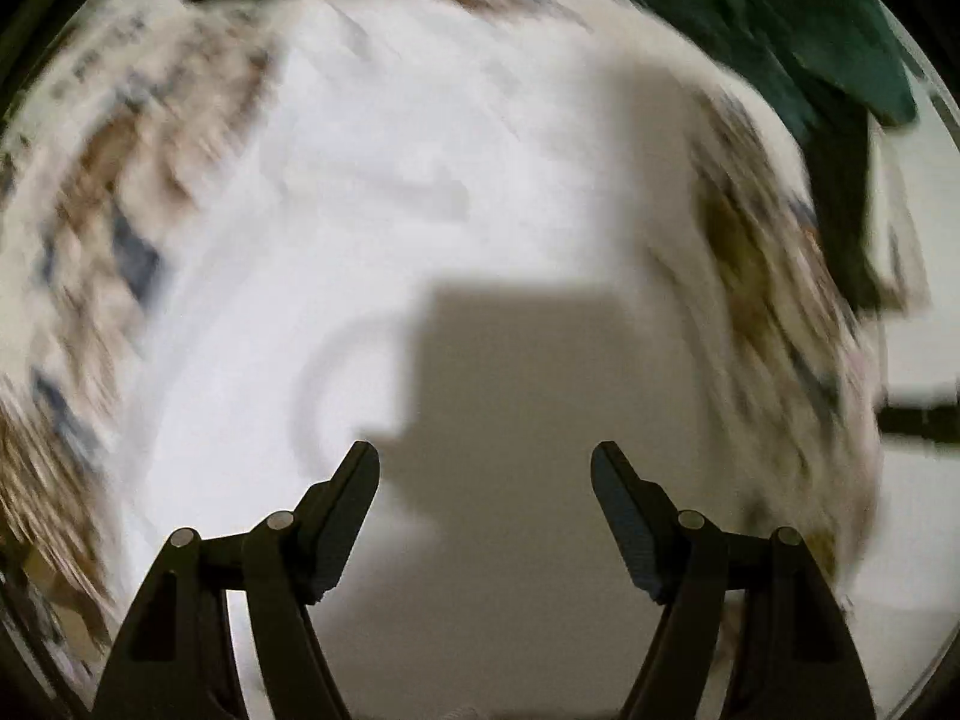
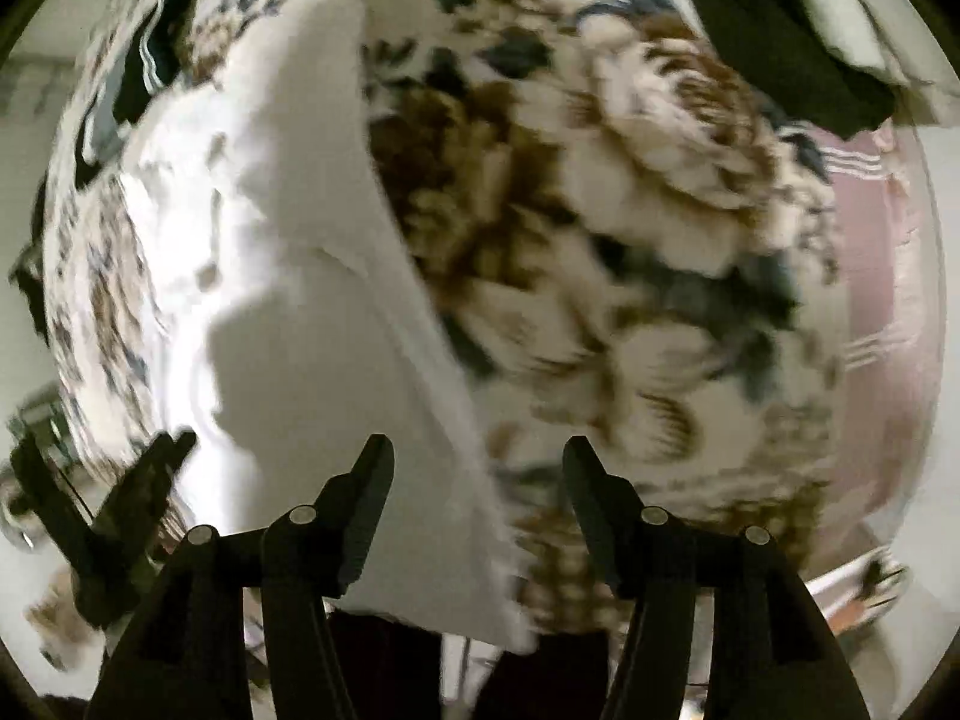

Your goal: Fold small clothes

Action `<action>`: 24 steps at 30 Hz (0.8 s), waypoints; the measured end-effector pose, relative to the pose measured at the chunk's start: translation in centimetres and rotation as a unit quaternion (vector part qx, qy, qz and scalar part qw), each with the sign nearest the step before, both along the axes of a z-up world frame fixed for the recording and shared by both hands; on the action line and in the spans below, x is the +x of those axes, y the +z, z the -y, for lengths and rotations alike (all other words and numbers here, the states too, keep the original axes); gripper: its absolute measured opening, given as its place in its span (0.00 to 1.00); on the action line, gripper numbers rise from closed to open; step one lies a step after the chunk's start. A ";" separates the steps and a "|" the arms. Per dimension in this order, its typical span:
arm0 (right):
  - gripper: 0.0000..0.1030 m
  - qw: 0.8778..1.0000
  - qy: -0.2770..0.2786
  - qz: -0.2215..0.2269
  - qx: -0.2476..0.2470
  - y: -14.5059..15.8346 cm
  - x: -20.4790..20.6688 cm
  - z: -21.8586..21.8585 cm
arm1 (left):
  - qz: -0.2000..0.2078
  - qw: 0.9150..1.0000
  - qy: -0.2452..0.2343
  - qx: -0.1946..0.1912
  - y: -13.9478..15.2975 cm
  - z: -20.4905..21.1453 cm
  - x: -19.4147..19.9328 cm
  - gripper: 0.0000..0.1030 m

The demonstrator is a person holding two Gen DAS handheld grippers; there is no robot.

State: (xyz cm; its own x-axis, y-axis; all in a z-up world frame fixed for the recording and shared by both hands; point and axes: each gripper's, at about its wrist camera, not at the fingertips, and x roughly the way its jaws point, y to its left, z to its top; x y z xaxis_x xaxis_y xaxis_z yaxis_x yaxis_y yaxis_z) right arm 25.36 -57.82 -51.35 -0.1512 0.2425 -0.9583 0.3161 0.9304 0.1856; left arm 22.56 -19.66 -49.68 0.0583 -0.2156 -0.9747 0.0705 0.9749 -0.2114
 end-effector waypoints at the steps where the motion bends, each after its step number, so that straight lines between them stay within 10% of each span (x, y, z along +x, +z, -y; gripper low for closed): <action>1: 0.59 1.000 0.001 0.002 -0.001 0.3 -0.3 1.2 | -0.020 1.000 -0.009 -0.008 -0.5 2.1 -1.9 0.69; 9: 0.59 0.998 -0.043 0.032 0.022 -1.0 0.5 8.3 | -0.100 0.991 -0.081 0.016 -6.8 14.9 -11.2 0.68; 14: 0.59 0.993 -0.029 0.073 0.089 -3.7 6.1 7.2 | -0.068 0.993 -0.087 0.049 -8.3 15.6 -11.1 0.04; 24: 0.59 0.973 -0.046 0.103 0.202 -10.4 23.0 1.0 | -0.012 0.999 -0.016 0.032 -3.5 10.3 -10.9 0.00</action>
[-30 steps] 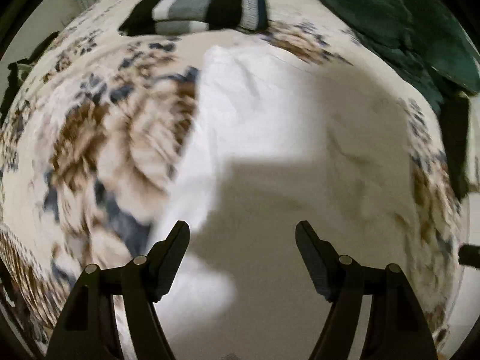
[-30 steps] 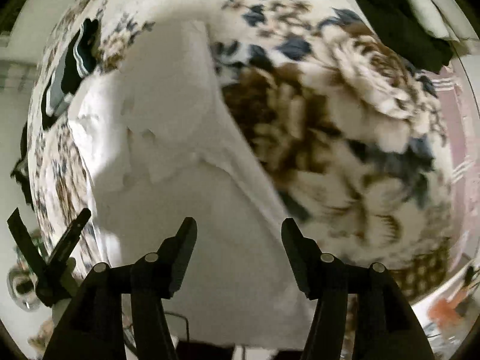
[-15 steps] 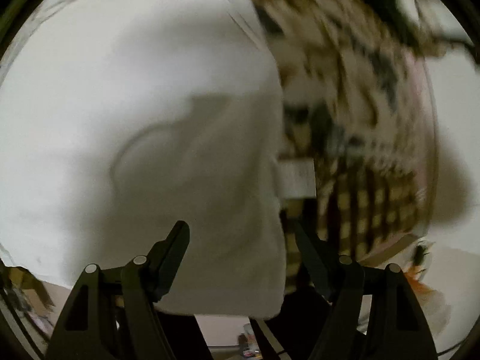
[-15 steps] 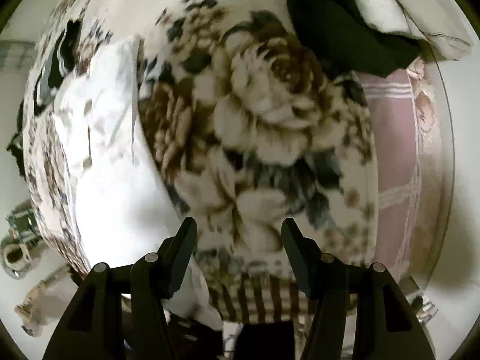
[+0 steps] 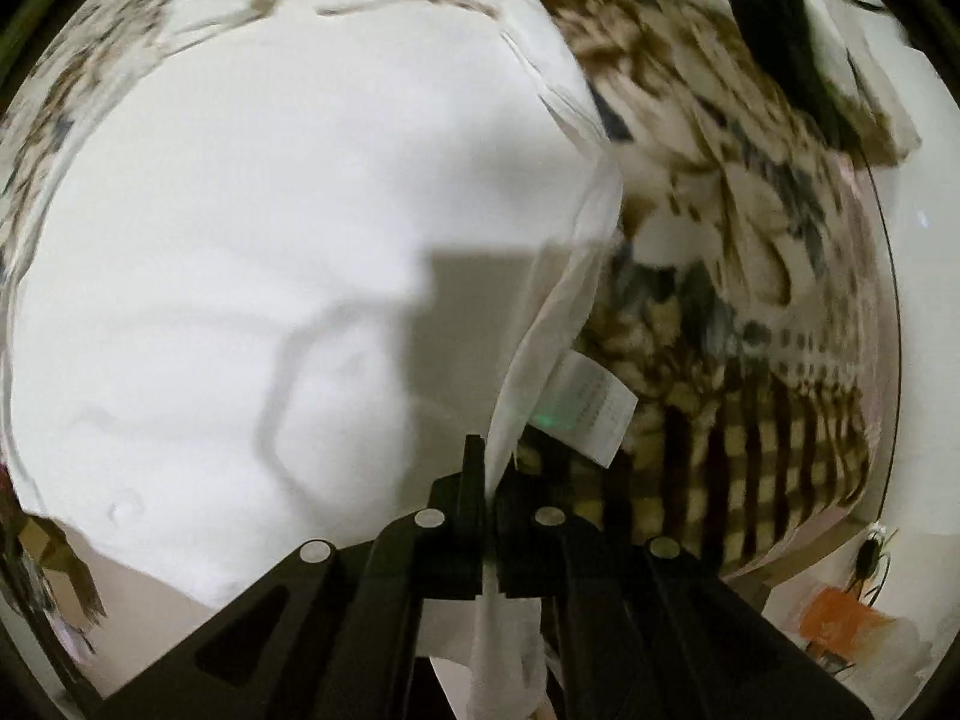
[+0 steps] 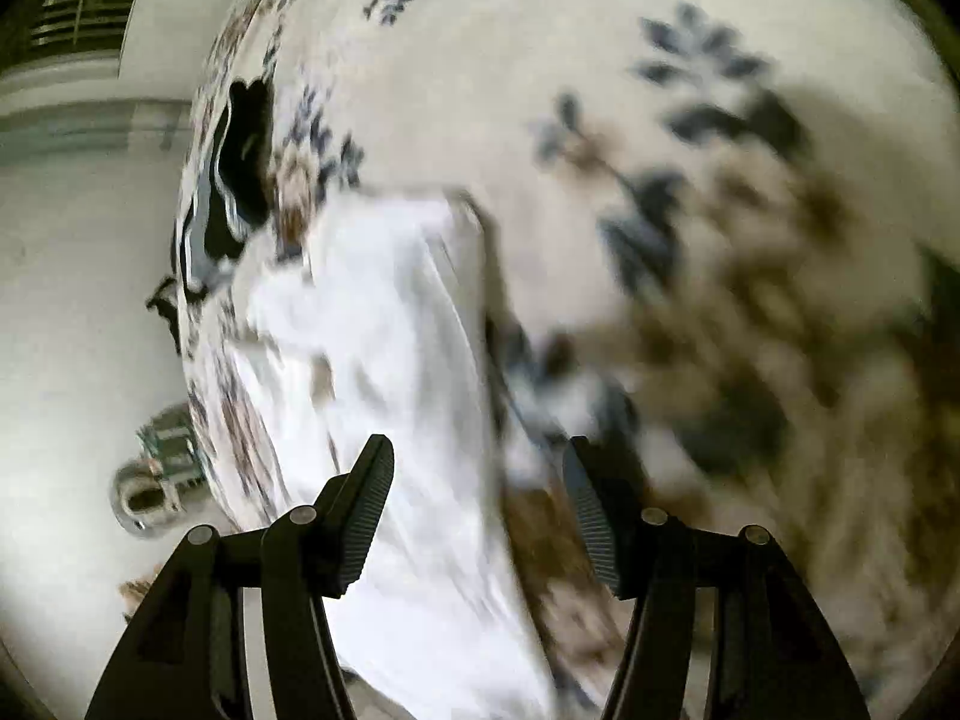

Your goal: Fold small clothes

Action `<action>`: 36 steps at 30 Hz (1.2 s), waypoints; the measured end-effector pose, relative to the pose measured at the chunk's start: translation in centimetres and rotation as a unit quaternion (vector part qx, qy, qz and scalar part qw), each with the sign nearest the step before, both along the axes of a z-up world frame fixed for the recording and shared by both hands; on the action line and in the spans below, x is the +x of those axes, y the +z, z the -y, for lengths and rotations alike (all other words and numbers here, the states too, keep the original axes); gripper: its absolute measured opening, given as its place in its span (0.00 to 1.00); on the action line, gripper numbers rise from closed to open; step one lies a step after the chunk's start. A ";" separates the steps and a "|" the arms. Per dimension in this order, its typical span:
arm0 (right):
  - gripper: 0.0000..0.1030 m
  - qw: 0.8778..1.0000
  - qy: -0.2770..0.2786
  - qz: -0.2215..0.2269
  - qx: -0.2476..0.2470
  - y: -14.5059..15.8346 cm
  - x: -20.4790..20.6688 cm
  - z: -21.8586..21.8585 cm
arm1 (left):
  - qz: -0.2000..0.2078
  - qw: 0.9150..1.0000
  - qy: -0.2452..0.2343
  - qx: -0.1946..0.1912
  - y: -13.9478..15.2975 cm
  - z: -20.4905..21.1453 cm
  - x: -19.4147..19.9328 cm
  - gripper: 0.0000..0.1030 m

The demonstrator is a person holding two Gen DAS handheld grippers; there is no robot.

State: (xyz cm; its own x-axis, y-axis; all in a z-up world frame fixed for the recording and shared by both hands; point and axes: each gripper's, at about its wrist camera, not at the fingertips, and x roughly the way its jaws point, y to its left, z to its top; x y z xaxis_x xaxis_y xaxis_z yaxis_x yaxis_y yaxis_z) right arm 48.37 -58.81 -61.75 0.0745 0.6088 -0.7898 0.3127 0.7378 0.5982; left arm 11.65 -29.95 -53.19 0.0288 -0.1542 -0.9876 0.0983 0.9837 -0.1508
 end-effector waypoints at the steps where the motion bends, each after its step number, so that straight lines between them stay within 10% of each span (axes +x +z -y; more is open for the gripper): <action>1: 0.59 1.000 -0.007 -0.005 -0.001 -0.6 1.1 -0.4 | 0.002 1.000 0.010 -0.003 0.6 -0.6 0.0 0.00; 4: 0.51 1.000 -0.008 -0.020 -0.009 -1.9 3.3 -1.6 | 0.012 0.999 0.038 -0.011 2.5 -2.3 -0.1 0.00; 7: 0.07 0.999 0.006 -0.019 -0.033 -1.6 4.0 -3.1 | 0.021 0.997 0.067 -0.023 3.8 -3.8 -0.7 0.00; 21: 0.05 0.977 0.146 0.069 -0.142 10.7 7.9 -20.3 | 0.052 0.971 0.226 -0.055 7.2 -20.6 -0.6 0.00; 36: 0.04 0.939 0.191 0.053 -0.282 4.1 12.2 -42.7 | 0.002 0.944 0.322 -0.071 -0.6 -36.0 0.5 0.01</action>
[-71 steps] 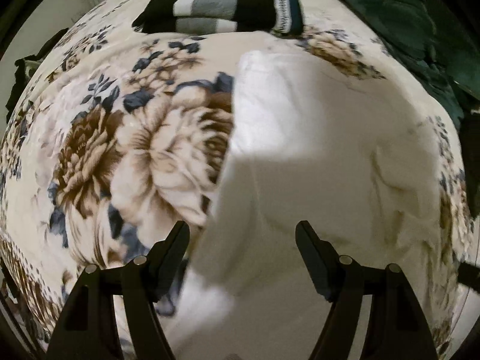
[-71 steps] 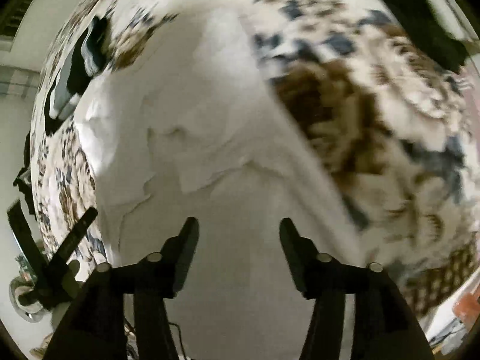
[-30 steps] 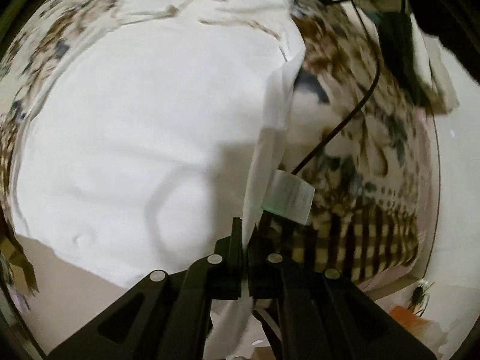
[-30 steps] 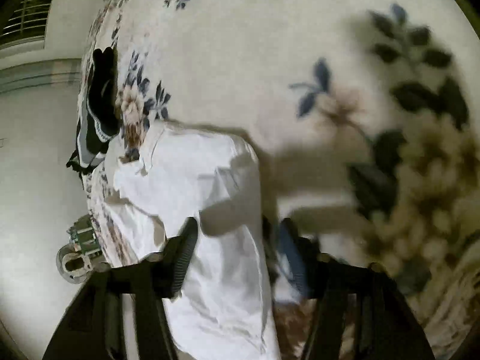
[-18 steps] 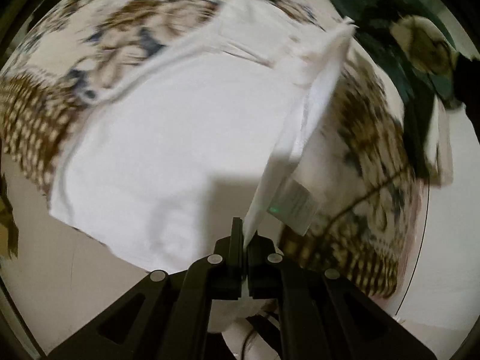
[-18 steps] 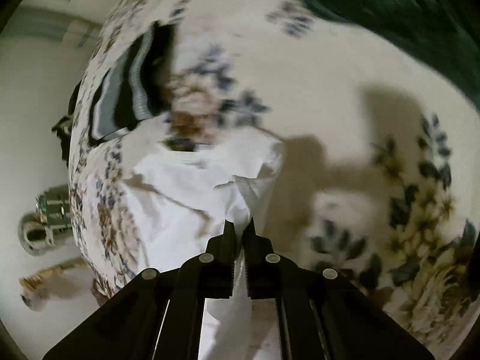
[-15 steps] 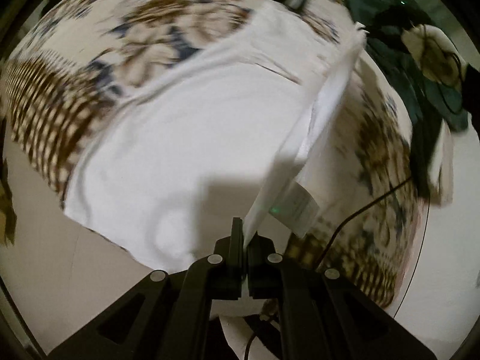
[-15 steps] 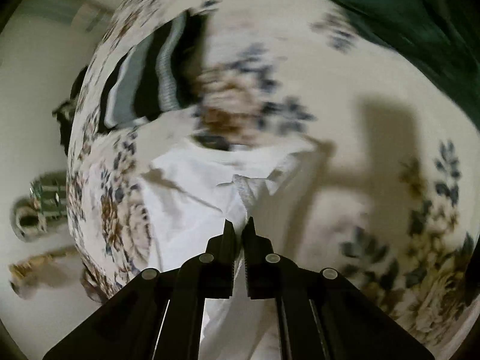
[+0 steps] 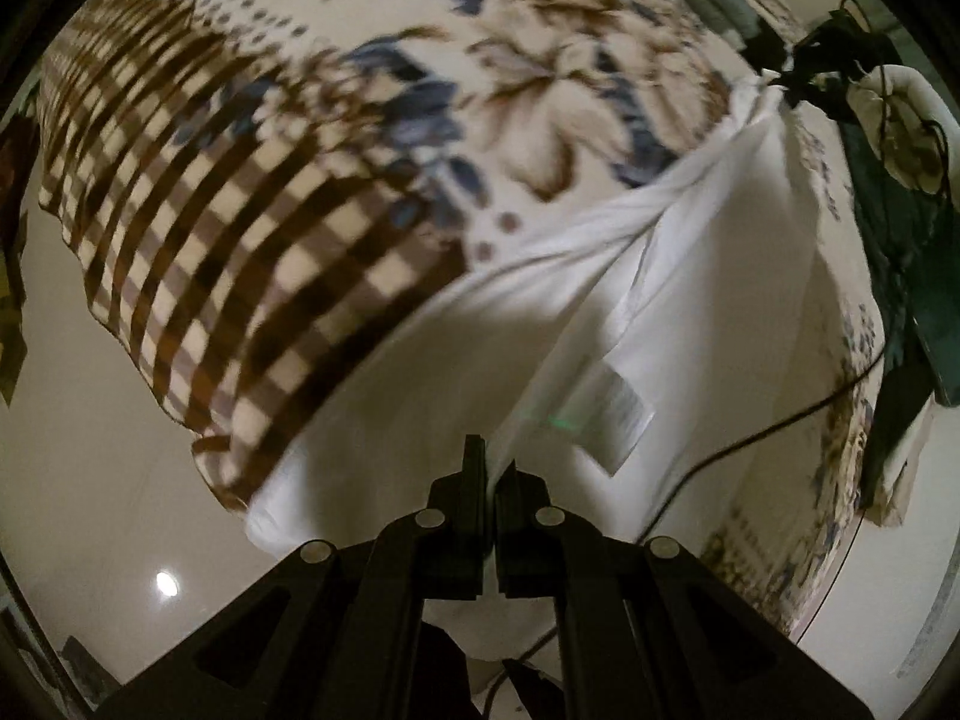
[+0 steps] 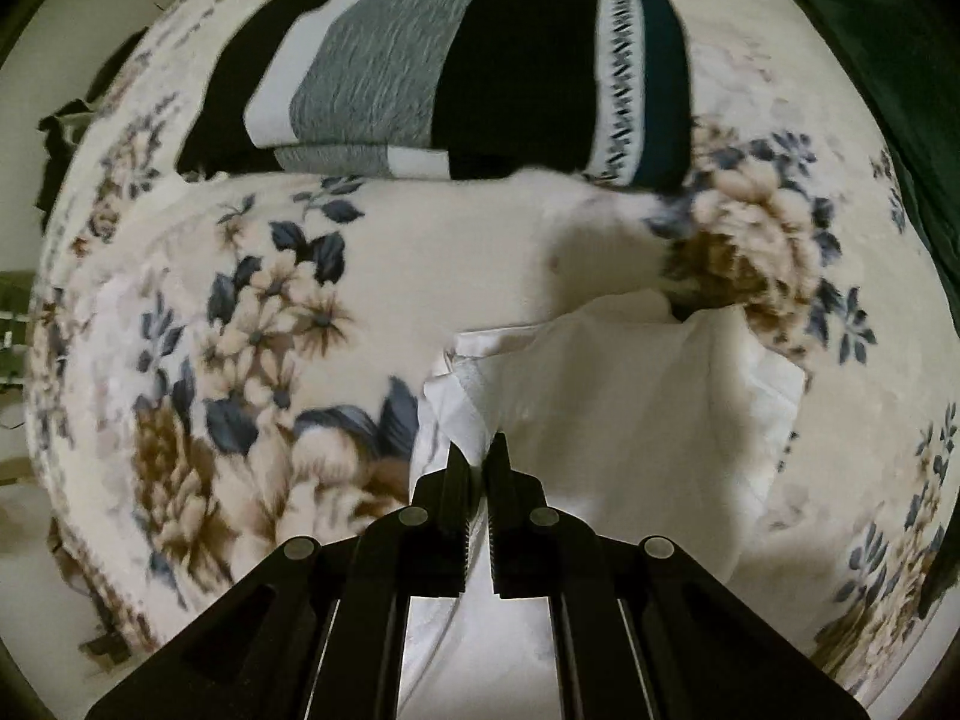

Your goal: Fold small clothes

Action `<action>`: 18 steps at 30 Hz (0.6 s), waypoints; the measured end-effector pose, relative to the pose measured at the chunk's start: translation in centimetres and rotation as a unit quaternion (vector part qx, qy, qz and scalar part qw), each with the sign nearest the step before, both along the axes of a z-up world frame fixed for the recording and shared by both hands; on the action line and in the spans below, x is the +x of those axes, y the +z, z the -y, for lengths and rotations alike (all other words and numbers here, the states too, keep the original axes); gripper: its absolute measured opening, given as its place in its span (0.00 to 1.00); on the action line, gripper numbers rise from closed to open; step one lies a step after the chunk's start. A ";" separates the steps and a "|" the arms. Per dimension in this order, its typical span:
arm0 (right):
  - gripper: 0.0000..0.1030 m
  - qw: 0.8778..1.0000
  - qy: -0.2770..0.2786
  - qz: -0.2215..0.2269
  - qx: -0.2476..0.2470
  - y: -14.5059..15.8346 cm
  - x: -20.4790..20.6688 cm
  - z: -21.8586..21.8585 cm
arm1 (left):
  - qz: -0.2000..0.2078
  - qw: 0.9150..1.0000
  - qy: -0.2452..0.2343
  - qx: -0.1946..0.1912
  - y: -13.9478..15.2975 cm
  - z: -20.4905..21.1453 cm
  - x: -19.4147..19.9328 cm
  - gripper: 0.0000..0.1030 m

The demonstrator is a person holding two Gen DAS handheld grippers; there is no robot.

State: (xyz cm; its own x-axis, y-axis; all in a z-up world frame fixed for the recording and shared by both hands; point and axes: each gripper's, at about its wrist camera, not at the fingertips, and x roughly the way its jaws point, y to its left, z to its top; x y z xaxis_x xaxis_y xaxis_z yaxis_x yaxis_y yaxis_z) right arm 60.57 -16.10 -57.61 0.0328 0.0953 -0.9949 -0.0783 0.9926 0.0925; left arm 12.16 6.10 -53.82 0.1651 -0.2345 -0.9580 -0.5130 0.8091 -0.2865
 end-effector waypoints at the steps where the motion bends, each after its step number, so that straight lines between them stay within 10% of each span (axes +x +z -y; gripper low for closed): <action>1: 0.05 1.000 -0.001 -0.006 -0.002 -0.6 0.2 -0.4 | -0.006 1.000 -0.002 -0.006 -0.6 -0.4 0.0 0.02; 5: 0.10 0.999 -0.001 -0.041 0.019 -1.5 0.2 -0.3 | -0.034 0.998 0.005 -0.051 -3.1 -3.4 -1.5 0.09; 9: 0.51 0.997 -0.001 -0.052 0.056 0.2 -2.2 2.0 | -0.059 0.997 0.008 -0.041 -3.1 -6.1 -3.8 0.12; 15: 0.52 0.996 0.008 -0.062 0.064 3.3 -9.3 7.0 | -0.044 0.997 -0.011 -0.059 -0.6 -7.2 -3.9 0.15; 18: 0.52 0.996 0.008 -0.072 0.049 3.7 -13.3 9.2 | -0.026 0.995 -0.042 -0.087 -0.2 -5.1 -2.5 0.35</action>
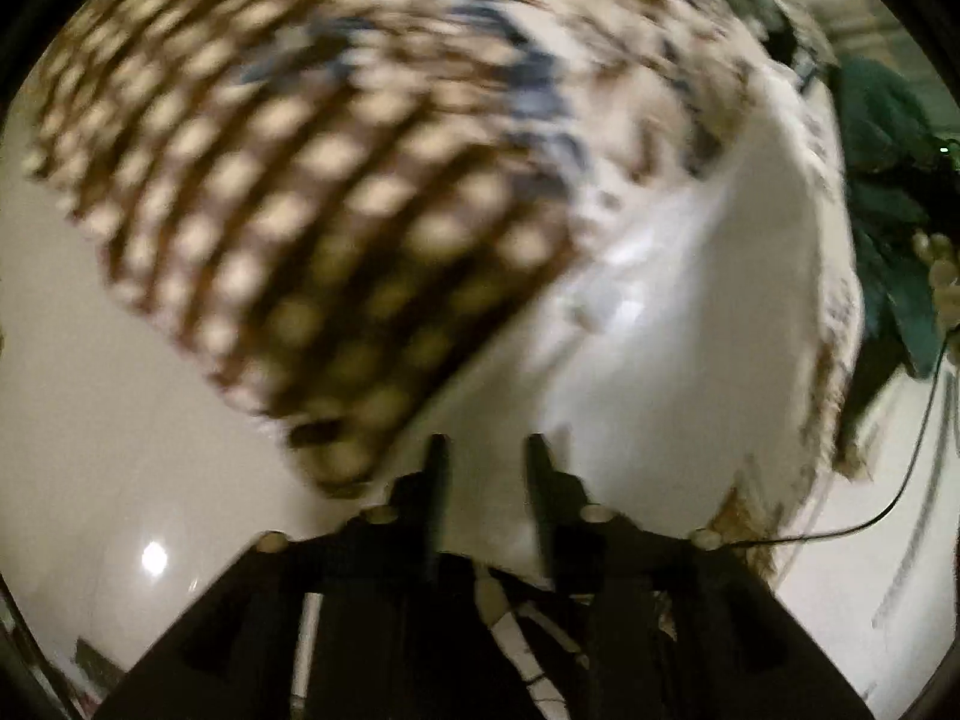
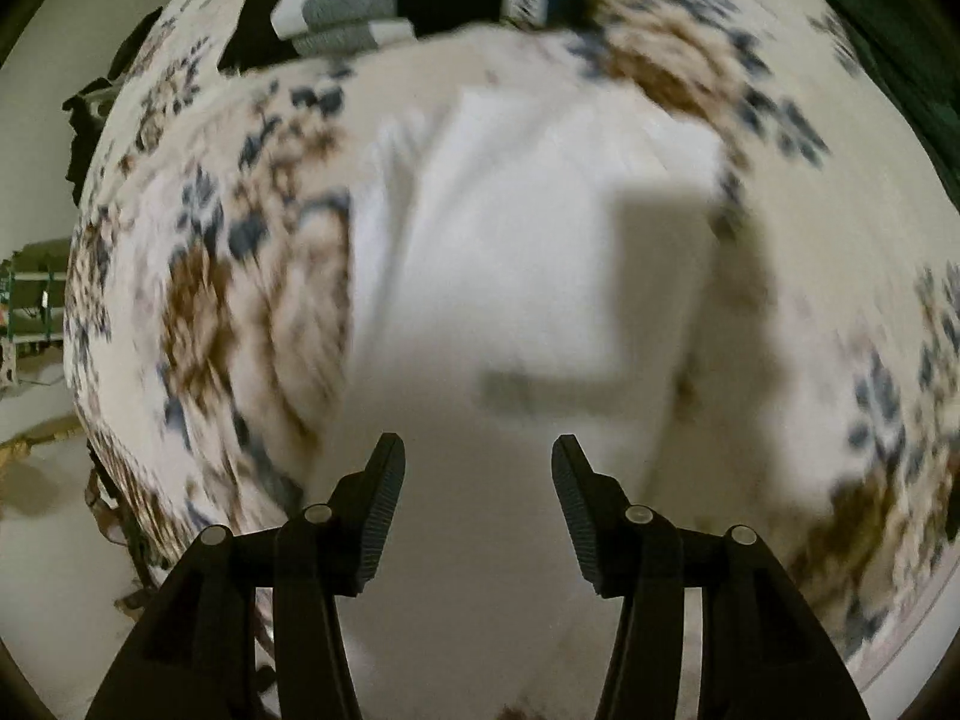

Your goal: Fold small clothes

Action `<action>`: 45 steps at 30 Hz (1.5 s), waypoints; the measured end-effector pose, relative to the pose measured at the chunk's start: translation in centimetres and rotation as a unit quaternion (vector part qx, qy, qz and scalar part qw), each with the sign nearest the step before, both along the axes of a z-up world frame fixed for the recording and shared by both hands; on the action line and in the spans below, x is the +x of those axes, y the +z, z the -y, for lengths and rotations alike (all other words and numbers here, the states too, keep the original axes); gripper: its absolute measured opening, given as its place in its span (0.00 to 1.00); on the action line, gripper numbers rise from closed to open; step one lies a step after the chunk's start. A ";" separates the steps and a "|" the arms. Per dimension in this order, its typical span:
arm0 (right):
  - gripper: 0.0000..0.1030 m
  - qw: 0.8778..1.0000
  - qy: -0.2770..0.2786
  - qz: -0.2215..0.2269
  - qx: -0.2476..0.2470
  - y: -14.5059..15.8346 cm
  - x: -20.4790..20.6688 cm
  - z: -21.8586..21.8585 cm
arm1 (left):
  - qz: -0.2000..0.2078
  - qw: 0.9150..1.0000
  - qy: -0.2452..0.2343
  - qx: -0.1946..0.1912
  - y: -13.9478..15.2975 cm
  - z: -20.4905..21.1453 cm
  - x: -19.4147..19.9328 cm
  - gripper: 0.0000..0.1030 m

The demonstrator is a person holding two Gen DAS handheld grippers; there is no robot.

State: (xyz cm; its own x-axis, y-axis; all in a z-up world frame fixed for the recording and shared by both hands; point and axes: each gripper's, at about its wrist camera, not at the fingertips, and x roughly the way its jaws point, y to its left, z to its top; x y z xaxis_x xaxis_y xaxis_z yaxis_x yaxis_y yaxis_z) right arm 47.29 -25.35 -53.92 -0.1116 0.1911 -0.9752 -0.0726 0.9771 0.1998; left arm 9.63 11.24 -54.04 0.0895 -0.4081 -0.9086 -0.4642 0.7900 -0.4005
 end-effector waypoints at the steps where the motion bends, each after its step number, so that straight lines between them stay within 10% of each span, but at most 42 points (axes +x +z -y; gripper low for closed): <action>1: 0.52 1.000 0.001 -0.004 -0.005 -0.1 -1.5 0.2 | 0.001 1.000 -0.013 -0.005 -0.3 0.8 0.6 0.41; 4: 0.52 1.000 -0.006 -0.023 0.000 -1.0 -4.8 1.0 | 0.002 0.999 -0.048 0.008 -1.7 3.0 1.7 0.39; 5: 0.52 1.000 -0.009 -0.027 0.001 -1.2 -5.4 1.4 | 0.002 0.999 -0.050 0.017 -2.0 3.3 1.6 0.32; 6: 0.52 0.999 -0.012 -0.033 0.003 -1.6 -6.3 1.5 | 0.007 0.999 -0.045 0.016 -1.9 3.4 1.5 0.04; 7: 0.52 0.999 -0.015 -0.037 0.006 -2.0 -7.0 1.7 | 0.011 0.999 -0.042 0.013 -1.6 3.2 1.4 0.02; 16: 0.52 0.997 -0.031 -0.064 0.007 -5.2 -8.3 0.1 | 0.011 0.998 0.033 0.049 1.3 -4.4 -2.7 0.01; 20: 0.52 0.998 -0.012 -0.068 0.007 -5.5 -8.3 -1.5 | 0.012 0.996 0.085 -0.025 0.1 -5.2 -3.8 0.03; 31: 0.52 0.997 0.002 -0.081 0.008 -6.1 -8.2 -2.4 | 0.027 0.997 -0.001 -0.067 -4.1 3.1 1.8 0.16; 39: 0.52 0.996 -0.006 -0.088 0.022 -6.1 -9.0 -1.1 | 0.020 0.997 0.012 -0.067 -4.5 1.8 0.5 0.18; 41: 0.52 0.996 -0.009 -0.089 0.027 -6.1 -9.3 -0.9 | 0.026 0.996 0.017 -0.085 -5.0 1.5 0.4 0.29; 45: 0.52 0.995 -0.011 -0.093 0.031 -6.2 -9.9 -0.6 | 0.043 0.986 0.026 -0.158 -6.5 2.2 1.8 0.90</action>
